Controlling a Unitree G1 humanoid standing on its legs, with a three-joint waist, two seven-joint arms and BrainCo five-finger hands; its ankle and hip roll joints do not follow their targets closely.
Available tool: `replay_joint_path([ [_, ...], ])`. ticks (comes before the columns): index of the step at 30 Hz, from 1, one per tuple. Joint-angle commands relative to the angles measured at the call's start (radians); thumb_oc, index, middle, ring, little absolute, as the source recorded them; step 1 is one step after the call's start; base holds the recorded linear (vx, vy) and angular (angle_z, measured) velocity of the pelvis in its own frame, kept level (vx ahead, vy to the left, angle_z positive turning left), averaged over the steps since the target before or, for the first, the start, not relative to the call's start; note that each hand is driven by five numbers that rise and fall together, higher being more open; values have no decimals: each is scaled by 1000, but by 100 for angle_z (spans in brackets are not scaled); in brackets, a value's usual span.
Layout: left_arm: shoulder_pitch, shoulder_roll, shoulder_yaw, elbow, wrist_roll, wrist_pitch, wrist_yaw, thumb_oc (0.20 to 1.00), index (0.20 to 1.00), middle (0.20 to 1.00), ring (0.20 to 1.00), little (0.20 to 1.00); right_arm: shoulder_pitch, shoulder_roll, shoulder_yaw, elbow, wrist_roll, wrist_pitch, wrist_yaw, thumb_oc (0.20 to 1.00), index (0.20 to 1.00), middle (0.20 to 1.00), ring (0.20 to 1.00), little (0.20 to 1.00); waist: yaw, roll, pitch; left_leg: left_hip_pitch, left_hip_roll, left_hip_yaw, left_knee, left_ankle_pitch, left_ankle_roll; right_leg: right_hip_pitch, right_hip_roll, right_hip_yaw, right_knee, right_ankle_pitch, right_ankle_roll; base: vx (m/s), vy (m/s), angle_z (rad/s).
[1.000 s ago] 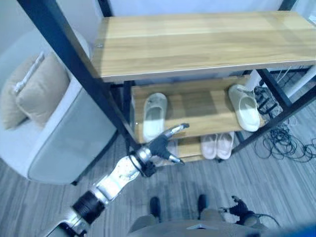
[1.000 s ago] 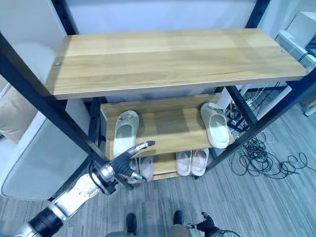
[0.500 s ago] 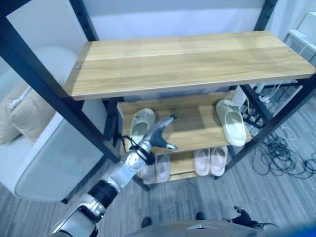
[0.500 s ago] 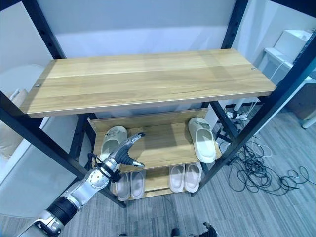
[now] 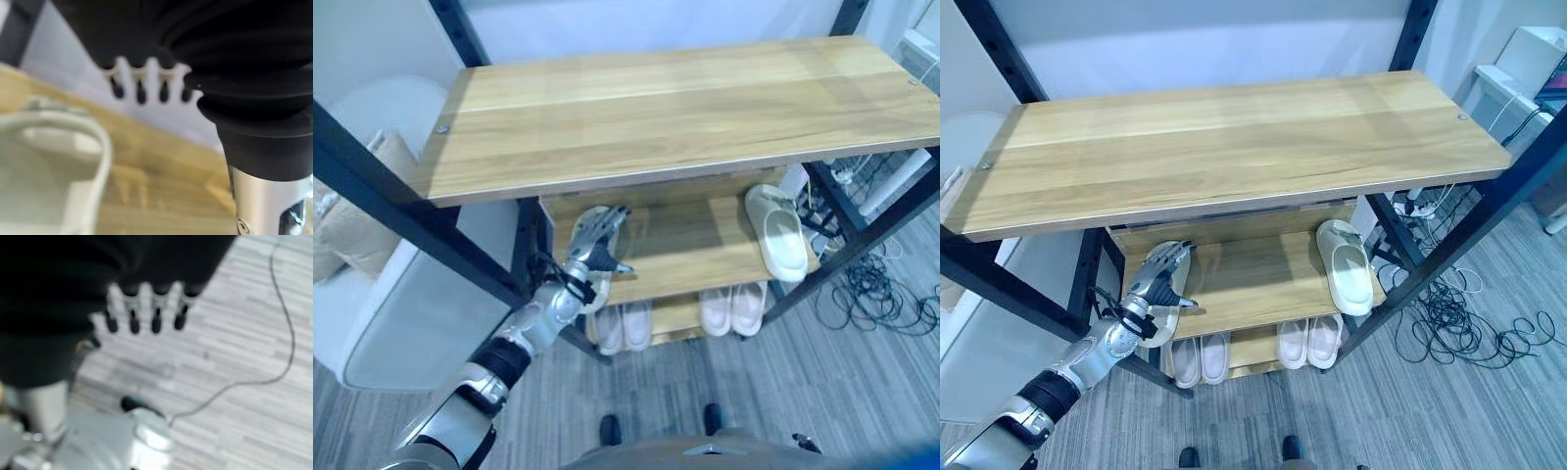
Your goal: Arrange the slippers neatly on the shoe rack.
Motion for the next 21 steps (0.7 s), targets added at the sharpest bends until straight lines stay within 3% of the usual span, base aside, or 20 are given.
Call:
replay_joint_path([
  [1,-220,12,59,118,22,17,80,1000,1000,1000,1000,1000,-39,-17,10,43,31,-25,-23,1000,1000,1000,1000,1000,-9,27,-6,-9,-10,15,14,-26,-7,-51,-19,8,18,20,62,4,-6,-3],
  [11,-214,36,100,108,9,27,98,1000,1000,1000,1000,1000,-39,-27,-6,68,40,-25,-25,1000,1000,1000,1000,1000,-8,28,3,-28,-14,24,14,-27,-6,-72,-19,17,15,24,62,18,2,-6],
  [21,-131,74,225,19,-23,29,110,1000,1000,1000,1000,1000,-35,-29,-29,78,38,-20,-12,1000,1000,1000,1000,1000,1,22,7,-7,-16,27,14,-39,-4,-48,-15,15,14,11,60,36,1,-1],
])
